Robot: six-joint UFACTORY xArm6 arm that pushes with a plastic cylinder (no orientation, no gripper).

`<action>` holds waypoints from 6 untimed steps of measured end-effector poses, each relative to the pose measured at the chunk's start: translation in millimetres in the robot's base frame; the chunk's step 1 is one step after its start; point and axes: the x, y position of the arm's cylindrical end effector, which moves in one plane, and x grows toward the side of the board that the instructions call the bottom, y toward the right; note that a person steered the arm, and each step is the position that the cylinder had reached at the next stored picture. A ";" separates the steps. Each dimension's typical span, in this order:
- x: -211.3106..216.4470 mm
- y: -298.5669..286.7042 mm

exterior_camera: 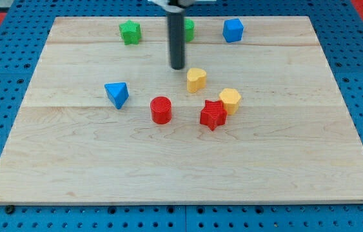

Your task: Push the heart up vertically above the red circle

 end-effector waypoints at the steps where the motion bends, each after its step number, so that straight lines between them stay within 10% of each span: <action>1: 23.8 81.0; 3: 56.0 34.0; 6: -20.9 -32.2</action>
